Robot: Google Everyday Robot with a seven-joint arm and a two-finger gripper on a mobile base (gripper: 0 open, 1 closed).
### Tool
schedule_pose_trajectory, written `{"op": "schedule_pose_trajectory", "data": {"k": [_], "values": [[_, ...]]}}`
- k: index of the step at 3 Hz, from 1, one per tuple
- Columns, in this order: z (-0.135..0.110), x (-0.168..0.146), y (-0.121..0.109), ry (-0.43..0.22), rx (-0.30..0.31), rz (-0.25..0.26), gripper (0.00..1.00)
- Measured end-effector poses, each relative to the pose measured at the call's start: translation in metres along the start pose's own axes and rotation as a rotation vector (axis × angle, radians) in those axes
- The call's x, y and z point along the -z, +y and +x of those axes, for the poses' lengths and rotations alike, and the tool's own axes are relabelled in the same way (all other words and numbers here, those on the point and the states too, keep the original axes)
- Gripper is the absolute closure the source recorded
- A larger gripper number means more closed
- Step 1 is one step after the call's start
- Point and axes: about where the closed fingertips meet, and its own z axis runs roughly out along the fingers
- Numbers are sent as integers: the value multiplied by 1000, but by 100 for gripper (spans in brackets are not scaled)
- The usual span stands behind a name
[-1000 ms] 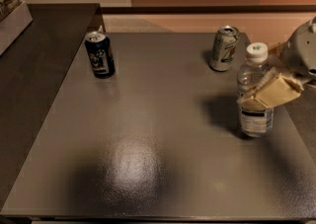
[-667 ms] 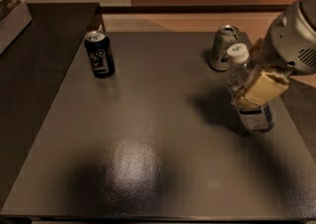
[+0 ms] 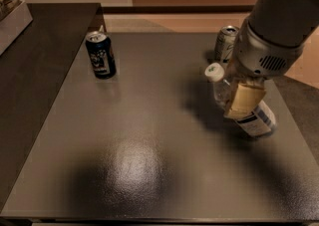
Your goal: Knock blue plastic bottle over
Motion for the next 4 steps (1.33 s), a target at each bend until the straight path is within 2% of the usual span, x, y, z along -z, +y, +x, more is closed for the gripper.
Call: {"op": "schedule_pose_trajectory", "data": {"k": [1,2,3,4], "values": [[-6,-14,0,59,36,-34,59],[-11,-24,1,85,58,-50,36],[-13,-23,-1,77,59,-36,13],[-16,-23,-3,71,61,-25,0]]}}
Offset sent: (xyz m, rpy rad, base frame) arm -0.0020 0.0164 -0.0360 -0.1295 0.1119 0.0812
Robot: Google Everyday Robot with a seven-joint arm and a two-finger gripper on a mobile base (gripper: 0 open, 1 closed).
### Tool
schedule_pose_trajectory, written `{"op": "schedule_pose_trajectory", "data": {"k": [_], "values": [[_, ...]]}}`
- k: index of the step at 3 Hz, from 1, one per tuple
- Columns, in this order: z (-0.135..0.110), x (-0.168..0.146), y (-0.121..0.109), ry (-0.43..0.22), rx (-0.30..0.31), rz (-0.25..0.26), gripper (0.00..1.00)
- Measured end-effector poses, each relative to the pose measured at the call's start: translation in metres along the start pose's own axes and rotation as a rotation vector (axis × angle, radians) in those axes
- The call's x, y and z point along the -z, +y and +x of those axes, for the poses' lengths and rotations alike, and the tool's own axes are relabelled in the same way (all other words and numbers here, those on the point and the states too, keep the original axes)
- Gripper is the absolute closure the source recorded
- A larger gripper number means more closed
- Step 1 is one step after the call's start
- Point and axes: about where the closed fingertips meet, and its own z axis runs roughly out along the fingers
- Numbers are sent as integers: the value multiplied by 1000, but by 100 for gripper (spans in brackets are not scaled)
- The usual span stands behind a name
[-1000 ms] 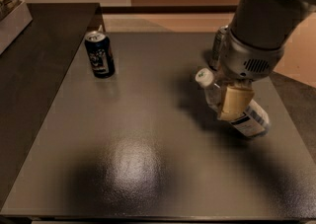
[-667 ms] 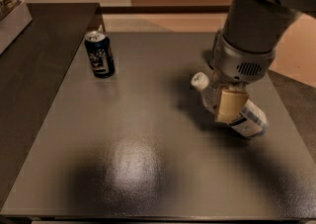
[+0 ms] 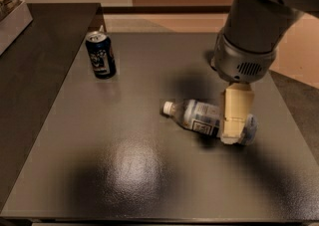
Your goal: Knock blue plastic bottle over
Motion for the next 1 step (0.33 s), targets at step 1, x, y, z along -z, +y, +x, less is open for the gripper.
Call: {"op": "schedule_pose_trajectory", "data": {"k": [1], "values": [[0,0,0,0,0,0,0]]}}
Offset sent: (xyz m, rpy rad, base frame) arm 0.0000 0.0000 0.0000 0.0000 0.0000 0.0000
